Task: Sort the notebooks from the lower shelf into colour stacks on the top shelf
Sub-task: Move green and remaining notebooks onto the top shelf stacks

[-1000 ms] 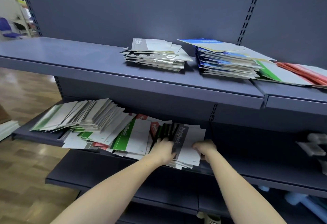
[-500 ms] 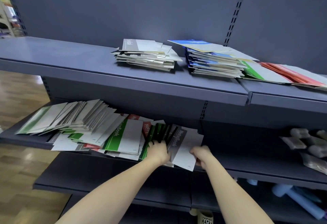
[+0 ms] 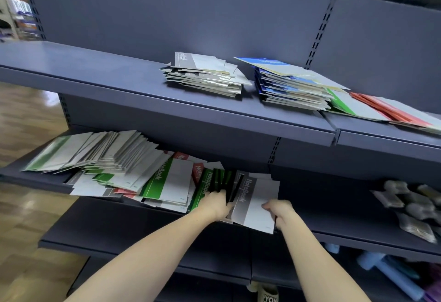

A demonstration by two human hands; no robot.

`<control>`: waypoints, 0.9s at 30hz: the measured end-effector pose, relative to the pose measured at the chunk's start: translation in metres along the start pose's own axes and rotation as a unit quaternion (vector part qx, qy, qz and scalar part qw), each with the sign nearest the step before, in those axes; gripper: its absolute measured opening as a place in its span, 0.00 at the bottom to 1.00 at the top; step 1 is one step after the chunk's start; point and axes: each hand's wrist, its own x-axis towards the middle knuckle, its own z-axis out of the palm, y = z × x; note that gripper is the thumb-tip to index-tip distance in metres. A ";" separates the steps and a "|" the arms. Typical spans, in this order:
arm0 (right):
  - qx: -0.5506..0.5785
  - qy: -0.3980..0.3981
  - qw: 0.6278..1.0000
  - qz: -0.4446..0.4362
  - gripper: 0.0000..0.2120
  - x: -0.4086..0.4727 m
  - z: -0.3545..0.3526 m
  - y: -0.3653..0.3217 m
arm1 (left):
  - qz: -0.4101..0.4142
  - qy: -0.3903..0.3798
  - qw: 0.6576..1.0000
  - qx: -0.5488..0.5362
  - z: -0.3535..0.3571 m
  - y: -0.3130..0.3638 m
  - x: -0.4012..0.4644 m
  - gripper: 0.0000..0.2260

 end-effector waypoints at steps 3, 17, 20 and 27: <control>-0.006 0.029 1.000 0.001 0.20 -0.010 -0.011 0.003 | 0.005 -0.023 1.000 0.018 -0.002 0.001 -0.003 0.26; 0.206 0.029 0.975 -0.076 0.11 -0.089 -0.059 0.052 | 0.066 -0.055 0.964 -0.253 0.002 0.046 -0.042 0.34; 0.223 0.029 0.971 -0.077 0.13 -0.102 -0.069 0.061 | 0.066 -0.071 0.932 -0.348 0.004 0.061 -0.054 0.32; 0.180 0.052 0.981 -0.045 0.11 -0.108 -0.090 0.077 | 0.113 -0.054 0.928 -0.351 0.008 0.096 -0.091 0.27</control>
